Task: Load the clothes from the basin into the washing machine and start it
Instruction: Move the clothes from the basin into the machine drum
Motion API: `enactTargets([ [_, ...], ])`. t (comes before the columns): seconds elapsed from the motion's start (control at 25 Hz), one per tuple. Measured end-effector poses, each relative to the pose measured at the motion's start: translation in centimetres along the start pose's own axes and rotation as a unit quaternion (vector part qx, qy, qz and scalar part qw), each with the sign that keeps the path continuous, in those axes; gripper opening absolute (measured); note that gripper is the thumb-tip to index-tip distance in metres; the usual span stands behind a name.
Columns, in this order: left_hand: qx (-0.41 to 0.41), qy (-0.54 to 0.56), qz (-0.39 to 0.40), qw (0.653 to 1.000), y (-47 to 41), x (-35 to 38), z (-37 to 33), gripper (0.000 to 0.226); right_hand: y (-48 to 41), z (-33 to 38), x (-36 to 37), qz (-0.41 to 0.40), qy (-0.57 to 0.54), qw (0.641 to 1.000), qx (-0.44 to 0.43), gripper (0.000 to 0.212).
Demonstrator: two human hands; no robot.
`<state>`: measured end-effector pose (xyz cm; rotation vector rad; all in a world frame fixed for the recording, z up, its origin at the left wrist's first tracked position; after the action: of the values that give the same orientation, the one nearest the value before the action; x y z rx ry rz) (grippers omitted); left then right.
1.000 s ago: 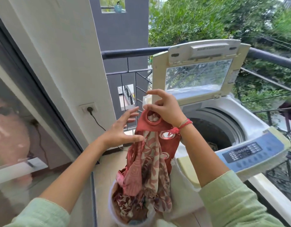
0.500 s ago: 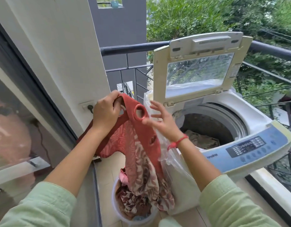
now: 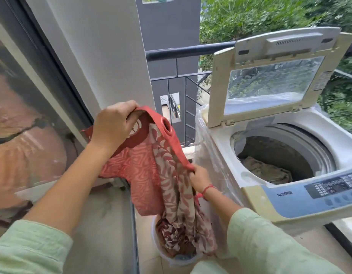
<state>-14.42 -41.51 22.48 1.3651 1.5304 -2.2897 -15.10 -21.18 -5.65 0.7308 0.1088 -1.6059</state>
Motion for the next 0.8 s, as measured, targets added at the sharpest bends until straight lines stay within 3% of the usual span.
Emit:
enactTargets([
  [0.12,-0.018,-0.034,0.069,0.997,2.7,0.0,4.0,0.06,-1.7,1.4,-5.8,-0.126,-0.096,0.987,0.028,0.042],
  [0.28,0.011,-0.061,0.234,0.97,8.1,3.2,6.5,0.06,-1.7,7.0,-12.8,-0.212,-0.116,0.97,-0.037,0.022],
  [0.36,-0.095,-0.047,0.318,0.942,11.3,5.5,9.1,0.043,-0.8,10.9,-14.5,-0.216,-0.134,0.962,-0.096,0.021],
  [0.48,-0.249,0.036,0.401,0.881,18.3,8.6,12.1,0.013,1.1,14.2,-19.4,-0.263,-0.269,0.918,-0.125,0.019],
  [0.56,-0.348,0.113,0.3,0.881,20.9,8.8,12.9,0.009,2.1,15.4,-22.6,-0.297,-0.281,0.901,-0.144,0.014],
  [0.64,-0.371,0.118,0.121,0.913,19.2,7.3,13.1,0.017,1.6,15.6,-24.3,-0.301,-0.24,0.912,-0.143,0.013],
  [0.68,-0.38,0.13,0.04,0.915,17.8,6.3,12.7,0.021,0.8,14.5,-24.3,-0.273,-0.264,0.92,-0.099,0.022],
  [0.76,-0.393,0.171,-0.069,0.901,13.7,4.5,11.0,0.021,-1.1,10.9,-20.8,-0.097,-0.366,0.922,0.075,0.057],
  [0.8,-0.393,0.175,-0.102,0.897,11.4,3.5,10.3,0.02,-1.2,9.3,-18.6,0.001,-0.44,0.885,0.149,0.072],
])
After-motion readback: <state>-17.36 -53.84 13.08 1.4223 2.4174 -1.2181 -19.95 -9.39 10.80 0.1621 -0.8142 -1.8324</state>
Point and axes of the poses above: each hand's wrist, its own y-axis away from the middle knuckle, its own x-axis out of the palm, z = x × y, the point moved 10 cm from there along -y, towards the middle knuckle, and after that the axes turned 14 degrees about x, right-handed, at the moved point
